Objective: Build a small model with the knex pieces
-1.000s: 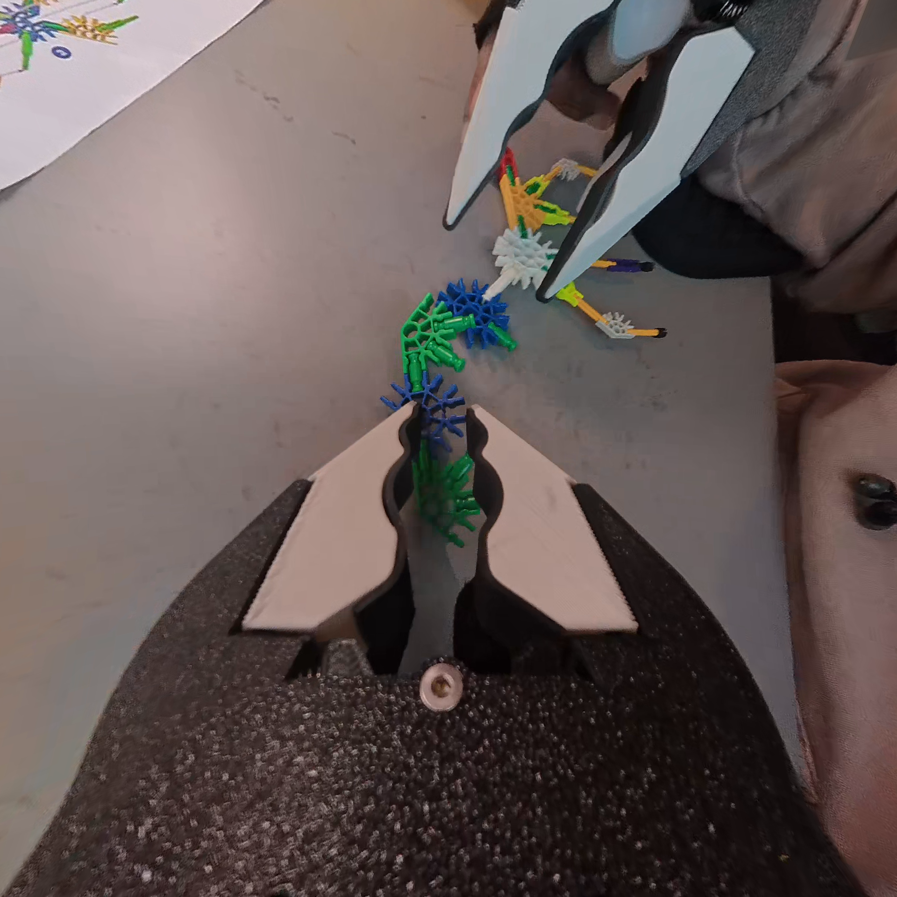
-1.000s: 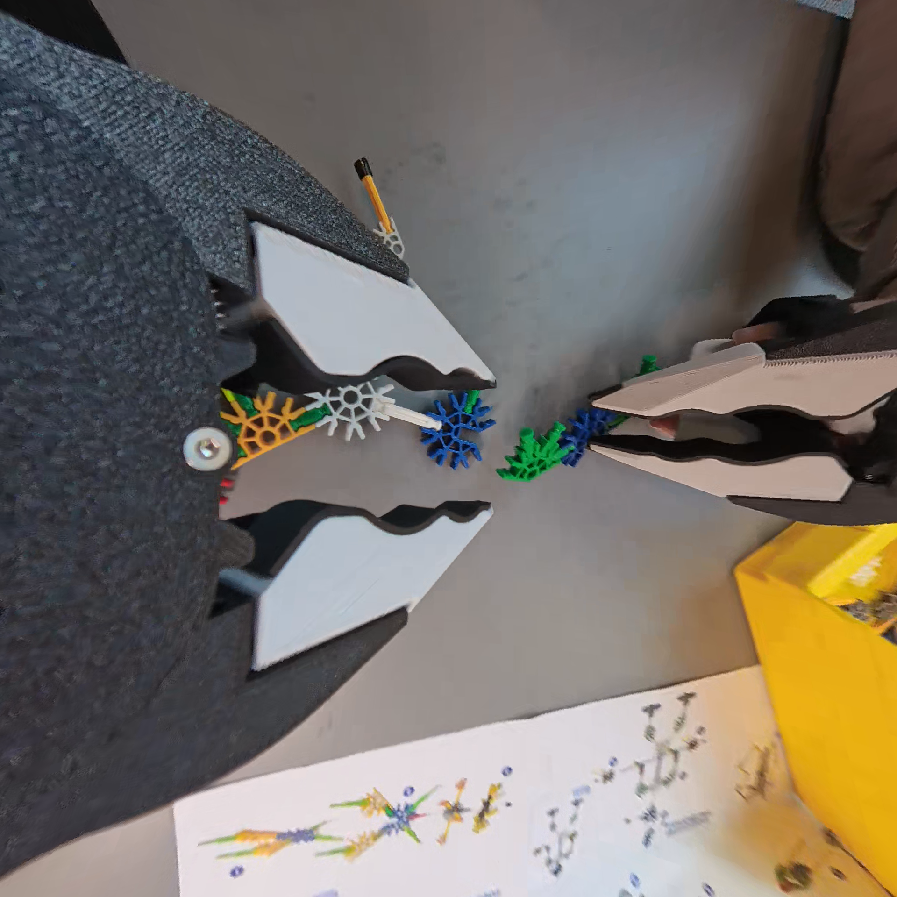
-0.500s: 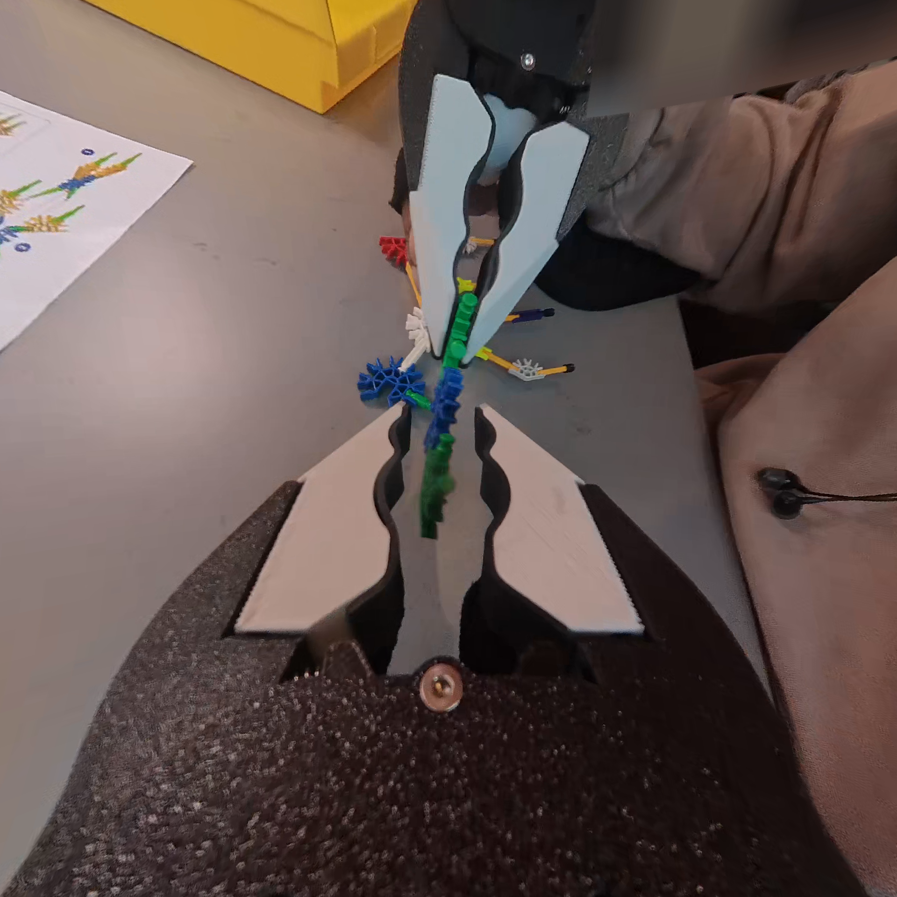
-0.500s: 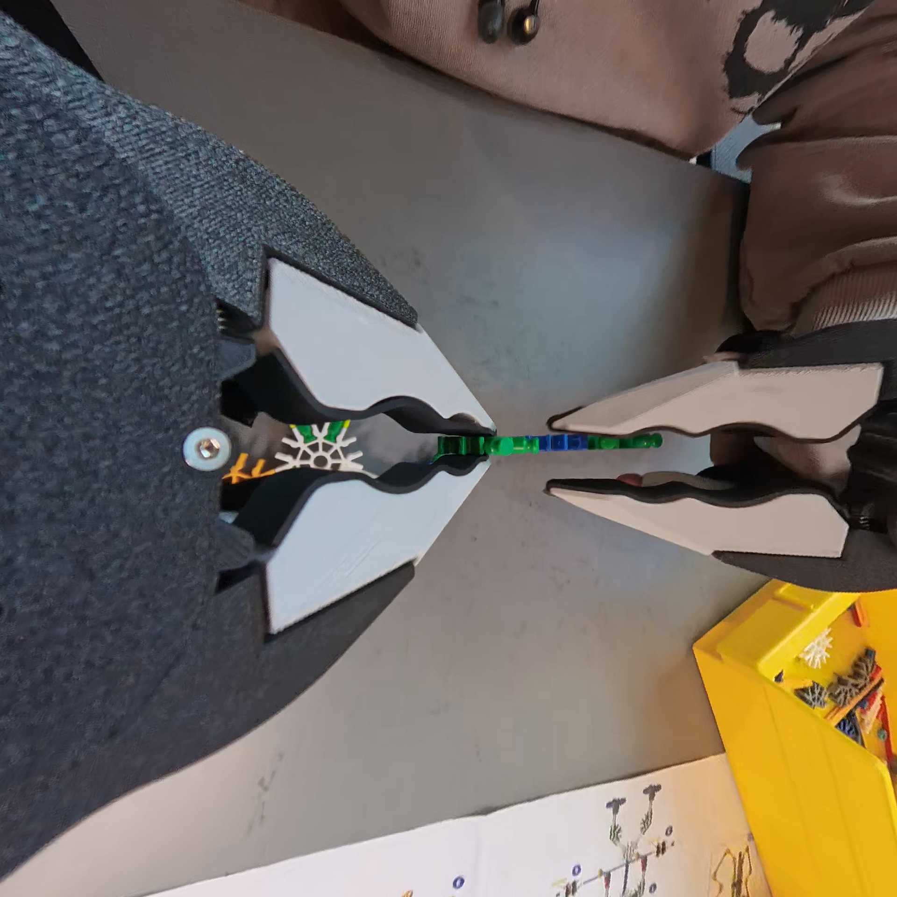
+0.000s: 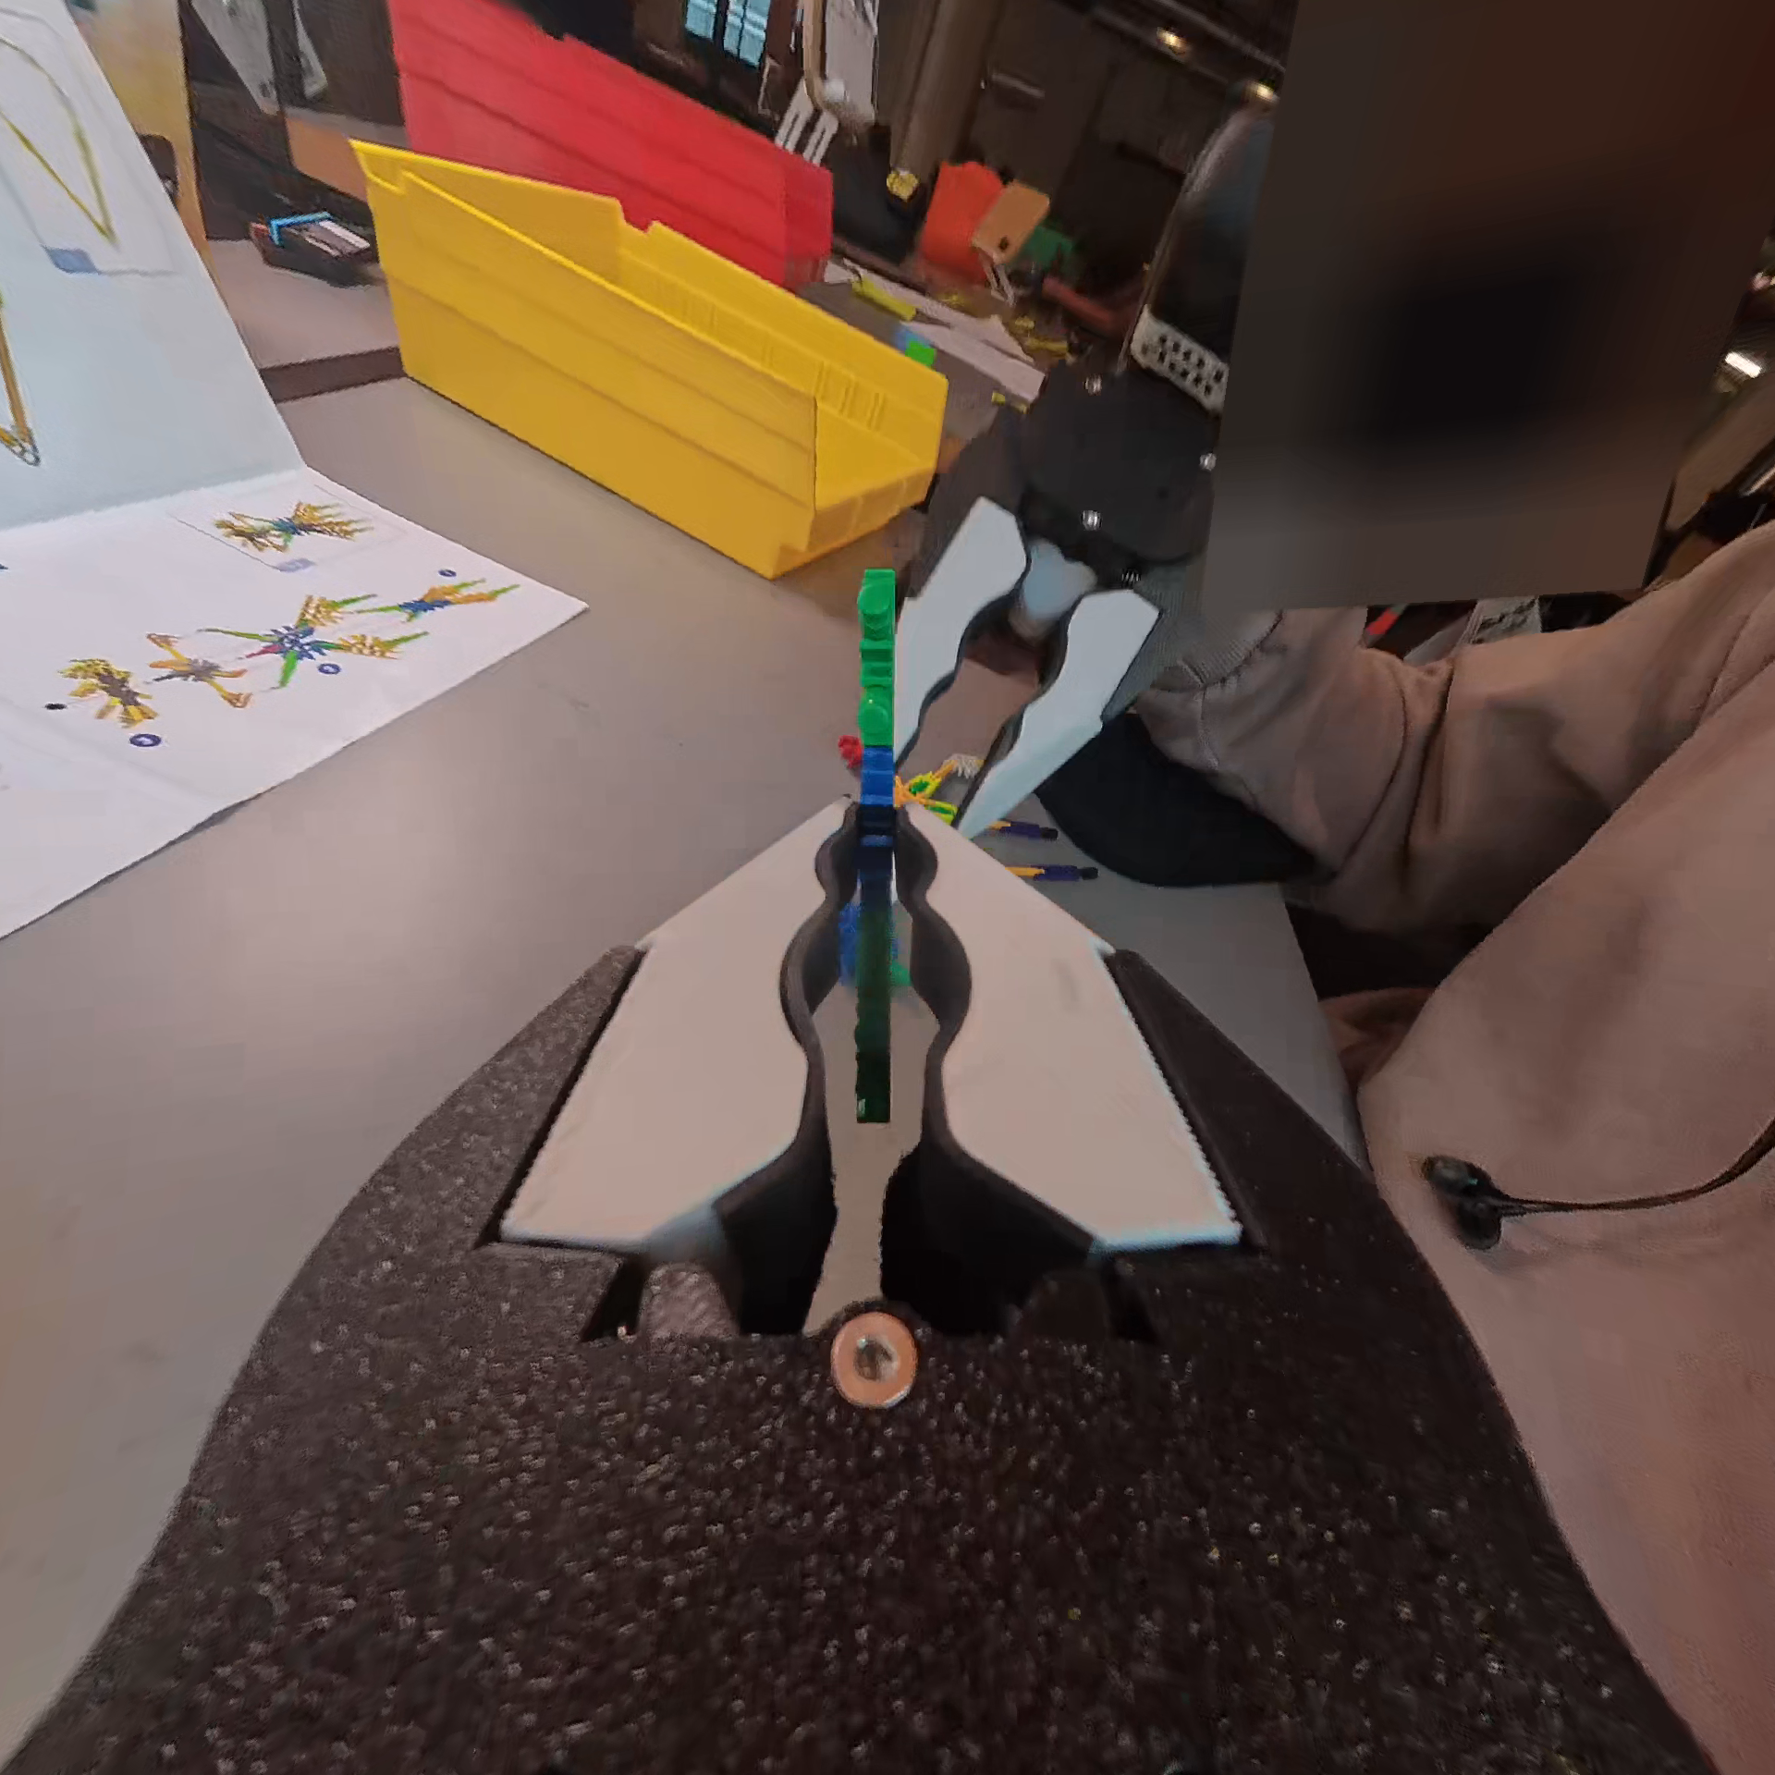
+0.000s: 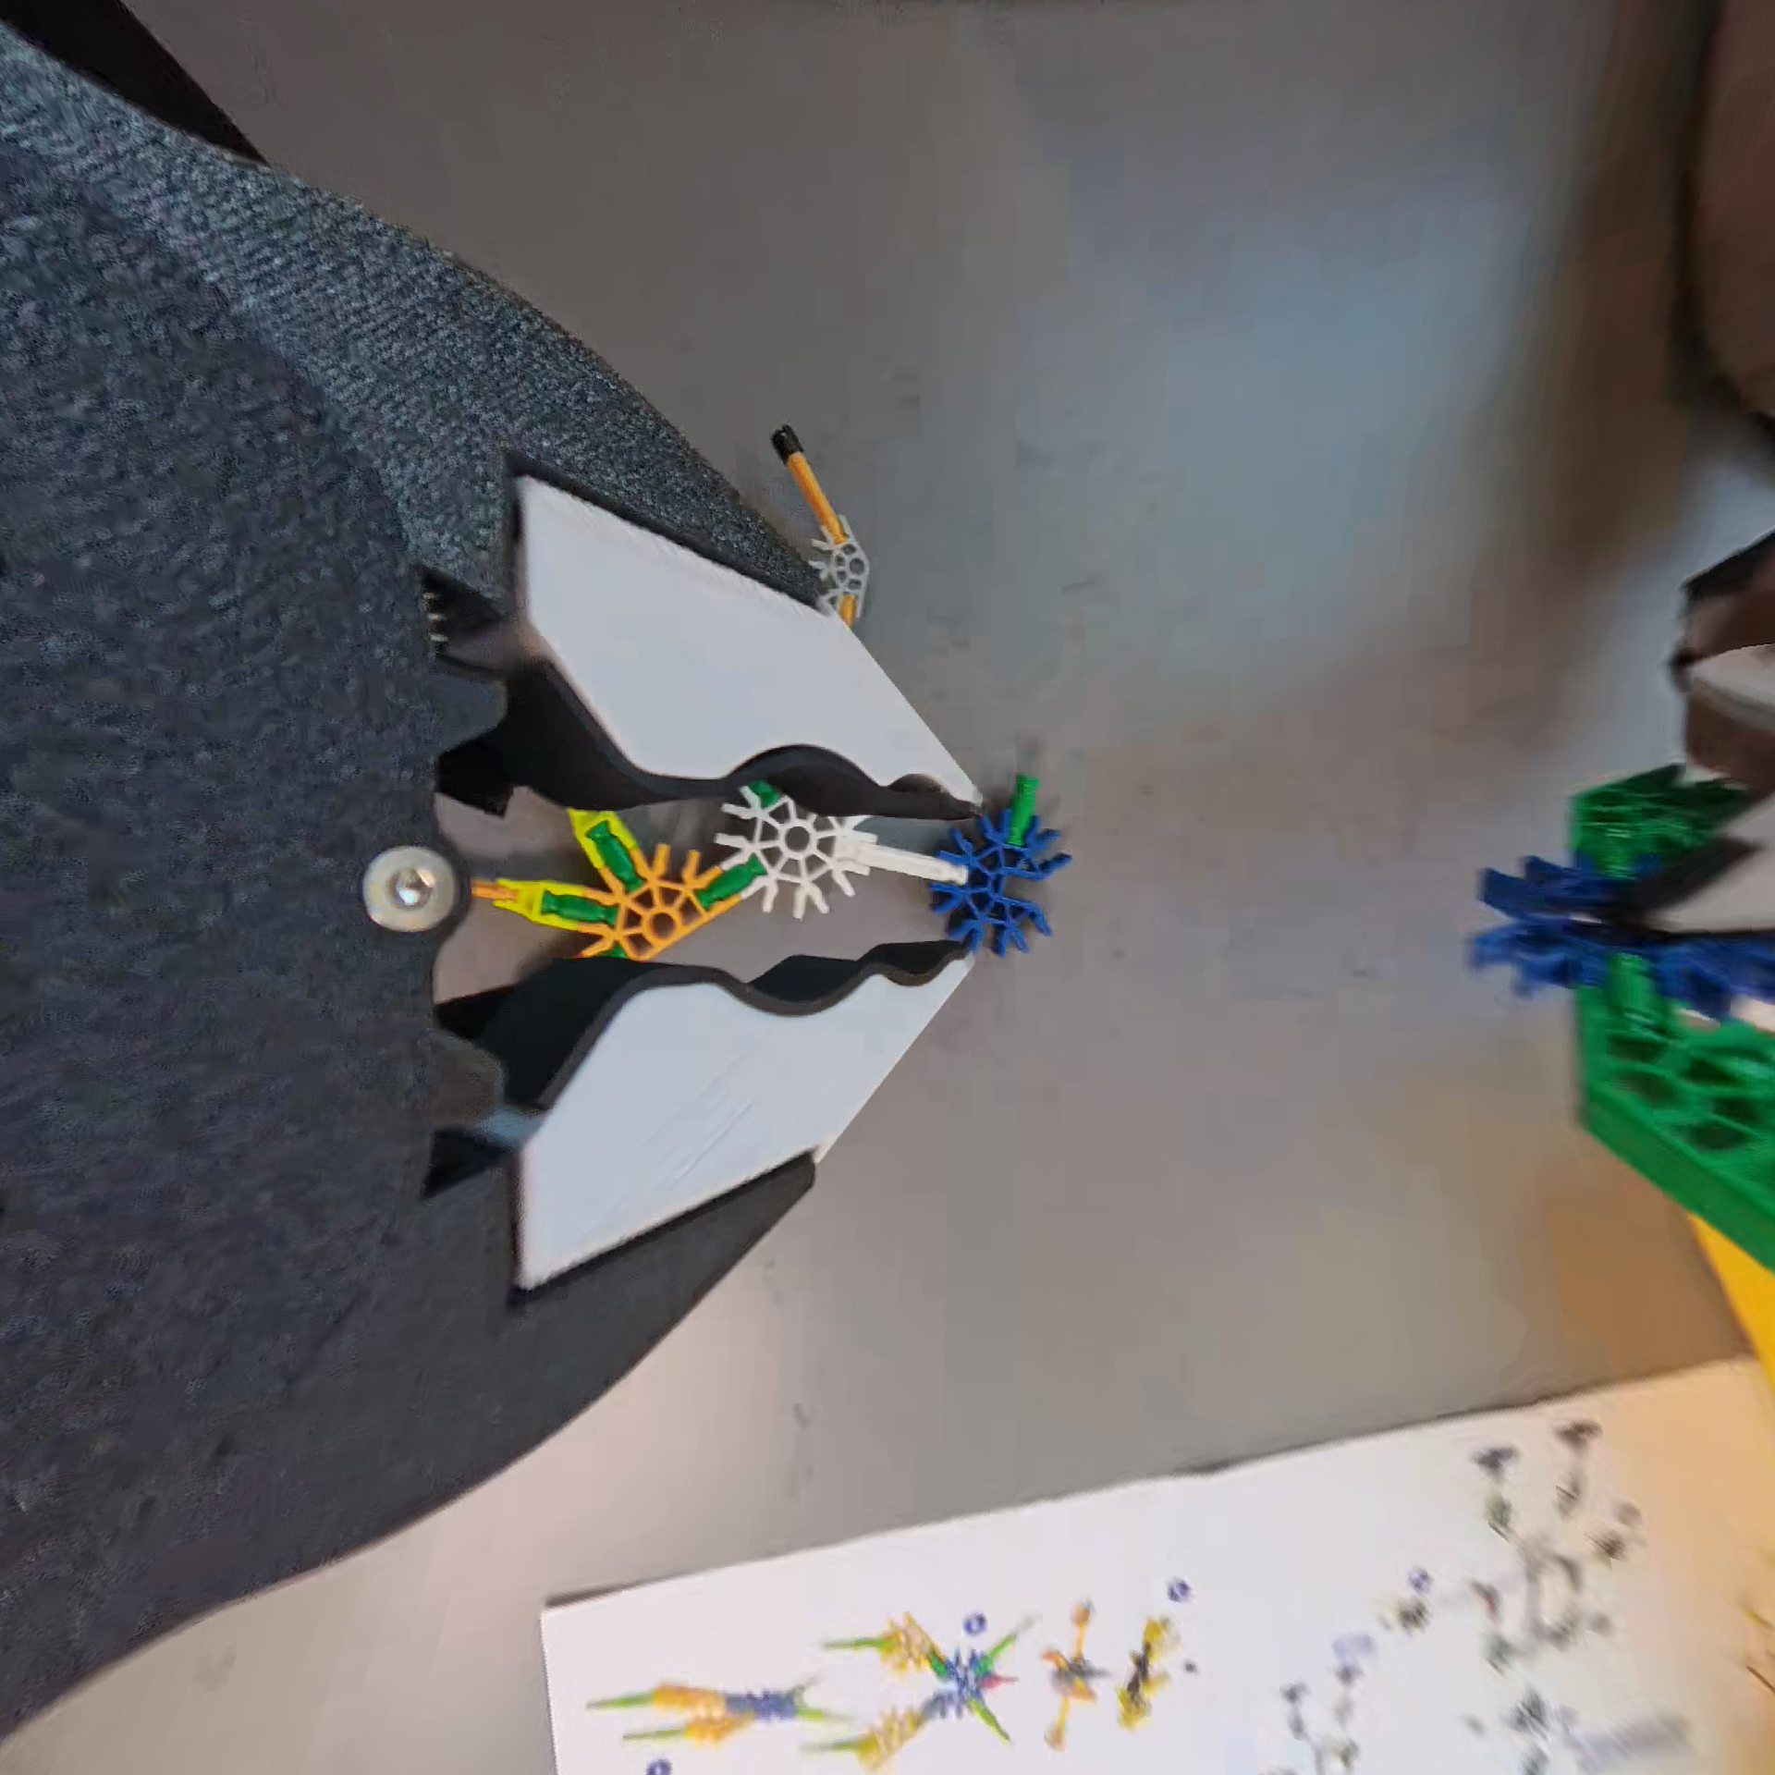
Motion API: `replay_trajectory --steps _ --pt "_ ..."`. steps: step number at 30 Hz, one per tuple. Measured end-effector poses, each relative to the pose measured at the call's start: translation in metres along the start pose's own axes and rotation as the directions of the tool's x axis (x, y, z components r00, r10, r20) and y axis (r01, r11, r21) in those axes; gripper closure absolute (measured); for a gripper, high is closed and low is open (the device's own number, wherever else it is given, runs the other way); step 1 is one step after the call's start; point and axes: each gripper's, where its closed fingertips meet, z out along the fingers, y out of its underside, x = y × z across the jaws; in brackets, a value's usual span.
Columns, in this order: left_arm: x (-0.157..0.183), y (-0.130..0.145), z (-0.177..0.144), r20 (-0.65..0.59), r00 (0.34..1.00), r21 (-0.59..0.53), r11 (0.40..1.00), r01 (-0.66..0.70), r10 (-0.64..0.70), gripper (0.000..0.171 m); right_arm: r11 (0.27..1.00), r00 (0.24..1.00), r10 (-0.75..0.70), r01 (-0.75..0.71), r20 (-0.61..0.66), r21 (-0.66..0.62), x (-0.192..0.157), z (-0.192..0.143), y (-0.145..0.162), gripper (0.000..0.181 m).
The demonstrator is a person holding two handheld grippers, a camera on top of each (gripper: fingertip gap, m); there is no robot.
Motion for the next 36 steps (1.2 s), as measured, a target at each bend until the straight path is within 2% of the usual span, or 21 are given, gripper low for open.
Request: replay_trajectory --steps 3,9,12,14,16,18,20,22,27,36 --pt "0.002 -0.004 -0.001 -0.022 0.999 0.038 0.999 0.027 -0.026 0.166 0.993 1.0 0.001 0.0 0.008 -0.114 -0.004 0.009 0.018 0.158" --pt "0.005 -0.002 0.001 -0.045 0.998 0.05 0.998 0.048 -0.046 0.166 0.977 0.998 0.061 -0.056 0.018 -0.204 -0.004 0.018 0.037 0.163" --pt "0.003 -0.001 0.002 -0.06 0.995 0.058 0.995 0.084 -0.08 0.167 0.98 0.998 0.062 -0.056 0.026 -0.192 -0.004 0.021 0.035 0.177" --pt "0.007 -0.002 0.002 -0.101 0.99 0.08 0.991 0.105 -0.097 0.167 0.984 0.999 0.043 -0.036 0.033 -0.174 -0.004 0.022 0.033 0.178" --pt "0.012 -0.007 0.001 -0.156 0.98 0.115 0.983 0.14 -0.122 0.167 0.996 0.997 0.041 -0.036 0.061 -0.079 -0.006 0.021 0.018 0.178" --pt "0.019 -0.013 -0.002 -0.207 0.969 0.154 0.974 0.167 -0.133 0.167 0.994 0.996 0.048 -0.055 0.079 0.099 -0.003 0.012 -0.011 0.178" --pt "0.026 -0.02 -0.004 -0.249 0.96 0.197 0.964 0.179 -0.128 0.167 0.957 0.988 0.096 -0.124 0.118 0.263 0.0 -0.004 -0.038 0.178" --pt "0.032 -0.025 -0.005 -0.271 0.955 0.222 0.958 0.181 -0.118 0.167 0.914 0.973 0.109 -0.179 0.205 0.364 -0.006 -0.015 -0.053 0.178" --pt "0.039 -0.023 -0.002 -0.29 0.952 0.213 0.963 0.165 -0.099 0.167 0.872 0.951 0.097 -0.223 0.294 0.436 -0.015 -0.021 -0.066 0.177" --pt "0.046 -0.024 -0.003 -0.309 0.948 0.206 0.968 0.146 -0.077 0.167 0.871 0.952 0.043 -0.184 0.303 0.455 -0.022 -0.027 -0.068 0.177"
